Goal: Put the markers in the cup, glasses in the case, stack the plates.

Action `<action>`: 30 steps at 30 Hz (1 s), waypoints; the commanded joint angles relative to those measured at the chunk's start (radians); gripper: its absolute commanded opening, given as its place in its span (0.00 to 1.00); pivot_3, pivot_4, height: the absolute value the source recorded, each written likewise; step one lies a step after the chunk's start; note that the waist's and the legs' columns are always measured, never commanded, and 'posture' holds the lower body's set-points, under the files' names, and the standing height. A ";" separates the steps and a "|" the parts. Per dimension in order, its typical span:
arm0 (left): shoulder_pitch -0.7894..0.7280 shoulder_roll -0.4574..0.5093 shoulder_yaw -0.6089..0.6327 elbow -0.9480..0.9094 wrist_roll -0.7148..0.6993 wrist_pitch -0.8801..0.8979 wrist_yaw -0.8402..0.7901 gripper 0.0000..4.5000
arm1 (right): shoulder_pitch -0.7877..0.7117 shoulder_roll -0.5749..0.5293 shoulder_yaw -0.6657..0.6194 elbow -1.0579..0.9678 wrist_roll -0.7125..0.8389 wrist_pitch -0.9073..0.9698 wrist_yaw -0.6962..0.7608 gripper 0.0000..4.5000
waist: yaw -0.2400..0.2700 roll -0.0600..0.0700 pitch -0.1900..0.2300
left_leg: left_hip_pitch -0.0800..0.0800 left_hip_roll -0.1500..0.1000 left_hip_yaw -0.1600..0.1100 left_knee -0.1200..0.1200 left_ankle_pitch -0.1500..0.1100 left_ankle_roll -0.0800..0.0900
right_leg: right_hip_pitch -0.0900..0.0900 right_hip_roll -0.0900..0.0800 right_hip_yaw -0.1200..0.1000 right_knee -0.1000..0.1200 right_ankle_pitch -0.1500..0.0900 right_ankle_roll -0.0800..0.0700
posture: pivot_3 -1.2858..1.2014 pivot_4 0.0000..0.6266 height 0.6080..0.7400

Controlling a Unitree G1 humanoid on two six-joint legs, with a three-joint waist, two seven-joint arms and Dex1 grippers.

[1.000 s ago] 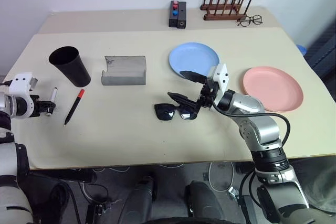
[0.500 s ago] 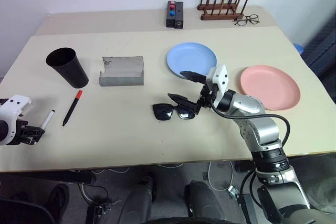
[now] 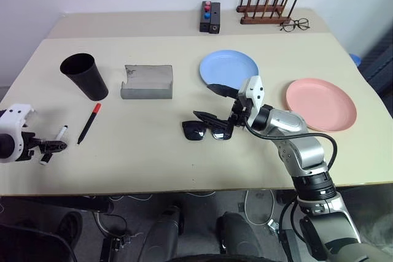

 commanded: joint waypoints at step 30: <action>-0.245 -0.029 -0.227 0.267 0.123 -0.047 -0.120 0.01 | -0.003 -0.009 0.003 -0.031 -0.011 -0.024 -0.009 1.00 | -0.003 0.000 0.000 | 0.001 0.000 0.000 0.001 0.001 0.000 | 0.000 0.003 0.000 0.003 0.000 0.000 | 0.52 0.24 0.98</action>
